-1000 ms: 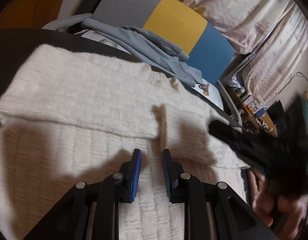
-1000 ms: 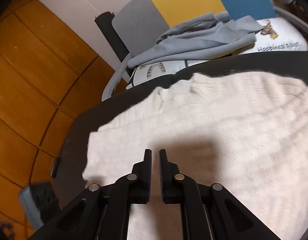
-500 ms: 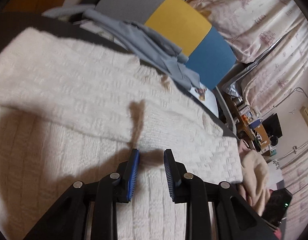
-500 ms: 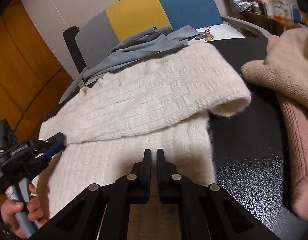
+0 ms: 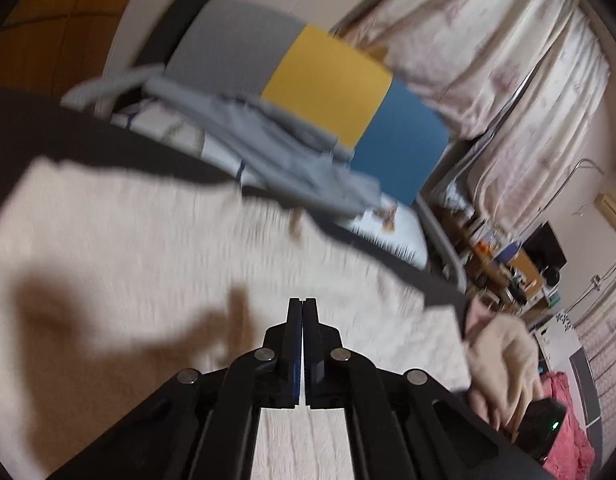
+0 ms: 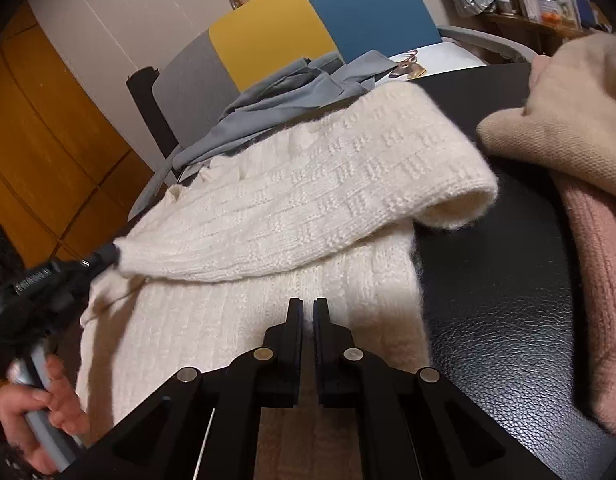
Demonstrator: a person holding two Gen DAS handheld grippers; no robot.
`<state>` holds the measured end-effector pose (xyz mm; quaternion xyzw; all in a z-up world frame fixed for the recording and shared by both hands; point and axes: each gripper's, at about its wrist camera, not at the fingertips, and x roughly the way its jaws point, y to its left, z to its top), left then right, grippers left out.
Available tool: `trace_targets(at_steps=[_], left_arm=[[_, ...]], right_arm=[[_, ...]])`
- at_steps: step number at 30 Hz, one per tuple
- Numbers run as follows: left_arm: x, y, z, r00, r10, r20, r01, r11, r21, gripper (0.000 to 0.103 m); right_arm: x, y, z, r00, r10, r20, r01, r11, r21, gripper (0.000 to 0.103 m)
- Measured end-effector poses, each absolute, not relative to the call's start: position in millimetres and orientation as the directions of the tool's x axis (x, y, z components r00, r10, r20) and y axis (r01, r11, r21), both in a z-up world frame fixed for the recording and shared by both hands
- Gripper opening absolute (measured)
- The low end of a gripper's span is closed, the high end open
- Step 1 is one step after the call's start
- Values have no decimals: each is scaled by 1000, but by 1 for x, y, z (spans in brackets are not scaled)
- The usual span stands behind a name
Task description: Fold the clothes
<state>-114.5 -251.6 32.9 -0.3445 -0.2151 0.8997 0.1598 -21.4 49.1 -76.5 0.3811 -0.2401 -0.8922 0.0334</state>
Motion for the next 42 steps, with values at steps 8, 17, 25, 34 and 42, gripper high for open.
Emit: trace_targets(at_steps=[8,17,25,34,42], left_arm=[[-138,-274,25,-654,444,-613,-125,-862,-491,11],[-136,-266,-41,-514,524,-680,19,-785,-619,21],[-130,-248,-48,-529,609,-591,14,-690,-724,29],[-128,-213,-28,-500,567,-655,-109,-791,-602,5],[-132,-229,40,-620,574,-535,-230,-785,-576,5]], right_arm=[[-23,68,-67,-719,-200,-665,-175,-875,452,8],[-21,70,-81,-722,-218,-656,-189,-851,491,9],[-22,71,-83,-728,-225,-648,-182,-847,499,9],[-23,72,-81,-728,-234,-644,-174,-846,504,9],[-37,74,-62,-718,-235,-655,-125,-883,453,8]])
